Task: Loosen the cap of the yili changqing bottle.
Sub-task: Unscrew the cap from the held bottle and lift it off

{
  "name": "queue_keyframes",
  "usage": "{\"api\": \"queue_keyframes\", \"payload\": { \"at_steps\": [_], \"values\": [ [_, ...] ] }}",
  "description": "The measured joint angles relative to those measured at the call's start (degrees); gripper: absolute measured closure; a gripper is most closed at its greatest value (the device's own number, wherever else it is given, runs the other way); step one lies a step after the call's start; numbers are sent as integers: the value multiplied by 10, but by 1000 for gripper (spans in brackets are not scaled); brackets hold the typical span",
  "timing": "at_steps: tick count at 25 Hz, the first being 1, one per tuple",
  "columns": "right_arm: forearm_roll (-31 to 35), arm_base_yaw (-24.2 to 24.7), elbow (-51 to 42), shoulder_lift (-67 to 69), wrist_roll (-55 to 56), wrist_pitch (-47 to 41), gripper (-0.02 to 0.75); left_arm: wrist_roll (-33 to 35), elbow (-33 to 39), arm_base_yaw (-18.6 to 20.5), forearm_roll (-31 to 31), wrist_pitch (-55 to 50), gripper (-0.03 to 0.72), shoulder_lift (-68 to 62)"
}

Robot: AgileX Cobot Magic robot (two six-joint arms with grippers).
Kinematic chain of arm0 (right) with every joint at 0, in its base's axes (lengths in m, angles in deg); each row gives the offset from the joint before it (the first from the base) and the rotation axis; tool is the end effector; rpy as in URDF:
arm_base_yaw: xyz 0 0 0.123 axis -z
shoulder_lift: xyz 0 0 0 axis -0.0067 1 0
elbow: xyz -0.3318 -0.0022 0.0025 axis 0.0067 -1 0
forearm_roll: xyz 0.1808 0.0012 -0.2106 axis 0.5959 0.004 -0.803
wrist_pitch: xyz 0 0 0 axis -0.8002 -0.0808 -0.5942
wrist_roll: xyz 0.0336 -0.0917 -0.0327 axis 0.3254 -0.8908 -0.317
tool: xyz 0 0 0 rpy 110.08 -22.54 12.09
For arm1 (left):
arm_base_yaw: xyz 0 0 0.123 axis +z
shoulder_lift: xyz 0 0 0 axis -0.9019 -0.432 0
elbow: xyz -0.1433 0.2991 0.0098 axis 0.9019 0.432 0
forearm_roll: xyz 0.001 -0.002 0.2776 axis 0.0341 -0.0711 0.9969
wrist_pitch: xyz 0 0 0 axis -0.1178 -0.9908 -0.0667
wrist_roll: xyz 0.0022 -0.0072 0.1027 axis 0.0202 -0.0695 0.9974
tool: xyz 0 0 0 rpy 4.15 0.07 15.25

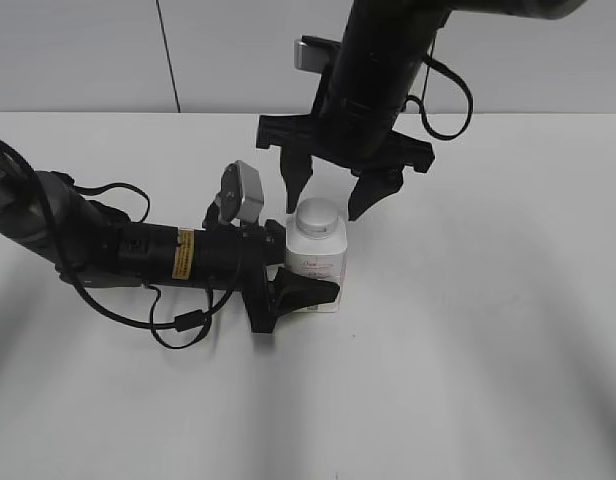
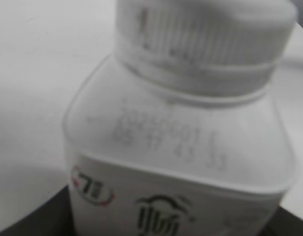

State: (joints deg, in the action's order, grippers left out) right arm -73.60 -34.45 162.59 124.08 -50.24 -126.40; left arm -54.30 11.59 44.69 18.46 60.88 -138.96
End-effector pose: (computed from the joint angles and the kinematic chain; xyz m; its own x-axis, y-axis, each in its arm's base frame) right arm 0.3854 0.2916 0.2455 -0.9915 -0.0845 -0.0993 -0.1084 0.9572 0.2685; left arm 0.3764 -0.2283 0.0553 -0.1418 0.3285 -0.9338 0.9867 0.1227 -0.1067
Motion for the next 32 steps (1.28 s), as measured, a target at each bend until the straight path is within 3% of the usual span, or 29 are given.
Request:
{"api": "queue_keyframes", "payload": {
  "at_steps": [7,15,32],
  "values": [
    [3,-12,0,7,0,-3,206,0,0,0,0,0,261,0],
    [0,-12,0,7,0,-5,286,0,0,0,0,0,261,0],
    [-6,-12,0,13,-1,-1,289,0,0,0,0,0,261,0]
  ]
}}
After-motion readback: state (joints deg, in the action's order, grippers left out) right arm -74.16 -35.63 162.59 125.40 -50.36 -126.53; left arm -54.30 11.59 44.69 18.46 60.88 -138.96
